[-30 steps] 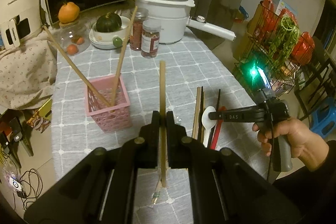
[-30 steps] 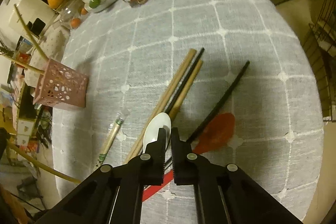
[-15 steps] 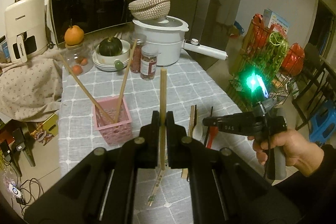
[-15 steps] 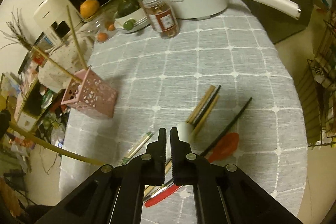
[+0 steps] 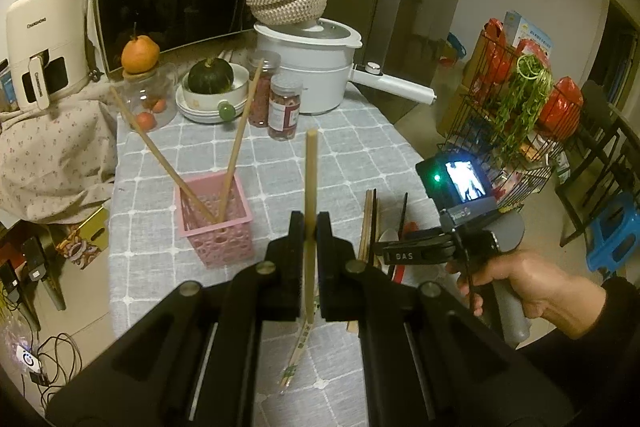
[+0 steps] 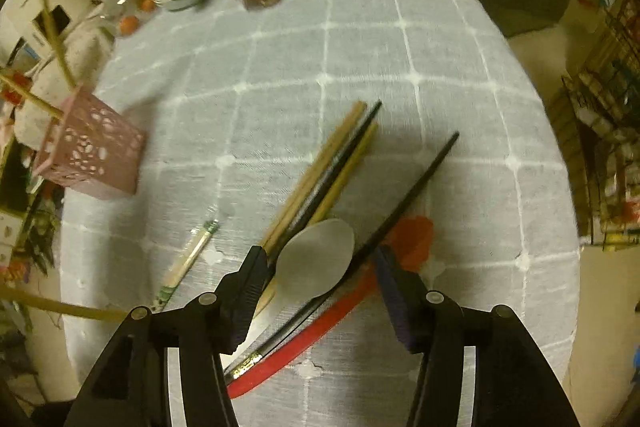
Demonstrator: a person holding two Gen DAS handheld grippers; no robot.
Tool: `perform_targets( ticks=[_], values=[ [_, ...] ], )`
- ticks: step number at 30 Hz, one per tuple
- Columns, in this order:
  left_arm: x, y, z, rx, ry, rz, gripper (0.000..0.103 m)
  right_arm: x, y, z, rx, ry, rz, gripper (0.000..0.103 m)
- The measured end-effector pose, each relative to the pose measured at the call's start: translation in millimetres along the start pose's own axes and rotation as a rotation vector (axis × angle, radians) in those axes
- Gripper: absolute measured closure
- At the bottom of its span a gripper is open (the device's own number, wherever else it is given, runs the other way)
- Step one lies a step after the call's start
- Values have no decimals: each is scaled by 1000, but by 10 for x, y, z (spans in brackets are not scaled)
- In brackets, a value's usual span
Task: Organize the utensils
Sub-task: 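Carry the left chopstick toward the pink holder while the right tool grasps the white spoon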
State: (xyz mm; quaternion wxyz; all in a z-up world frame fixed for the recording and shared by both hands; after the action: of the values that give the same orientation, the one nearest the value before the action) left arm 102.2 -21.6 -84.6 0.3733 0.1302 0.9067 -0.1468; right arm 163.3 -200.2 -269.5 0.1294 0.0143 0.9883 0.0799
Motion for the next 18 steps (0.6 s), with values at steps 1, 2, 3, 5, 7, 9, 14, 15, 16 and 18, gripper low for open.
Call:
perform_targets(
  ticks=[1, 2, 3, 5, 7, 9, 14, 15, 16, 18],
  values=[
    [4, 6, 6, -1, 2, 0, 97, 8, 7, 32, -12, 9, 10, 46],
    [11, 8, 12, -1, 5, 1, 97, 10, 24, 63, -31, 14, 21, 46],
    [19, 11, 18, -3, 7, 1, 97, 3, 46, 79, -39, 10, 19, 45],
    [26, 18, 27, -5, 9, 0, 97, -9, 106, 83, -25, -6, -14, 46],
    [39, 30, 36, -7, 13, -2, 97, -32, 175, 102, -6, -27, -62, 58],
    [46, 44, 47, -10, 16, -5, 97, -38, 231, 146, 14, -29, -99, 66],
    [34, 65, 6, -8, 6, -12, 97, -68, 283, 115, 16, -54, -118, 67],
    [18, 72, -20, -6, -1, -14, 97, -74, 295, 75, 2, -61, -113, 67],
    [-7, 80, -64, -3, -13, -17, 97, -89, 310, 29, -10, -71, -107, 67],
    [-62, 93, -144, -2, -42, -22, 97, -118, 343, -103, -32, -109, -99, 67]
  ],
)
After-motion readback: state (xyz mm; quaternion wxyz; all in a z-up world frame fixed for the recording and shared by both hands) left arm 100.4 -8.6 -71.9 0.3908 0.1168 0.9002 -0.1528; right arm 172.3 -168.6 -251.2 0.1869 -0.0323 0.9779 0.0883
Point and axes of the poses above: each gripper's, at about its wrist camera, not at the fingertips, and z roughly the way its jaws point, y to its left, x to its underside, the point moved 8 cm from there along z, roughly the way its jaws point, and after that the axes turned 2 degrees about -z, right-handed, at the moved point
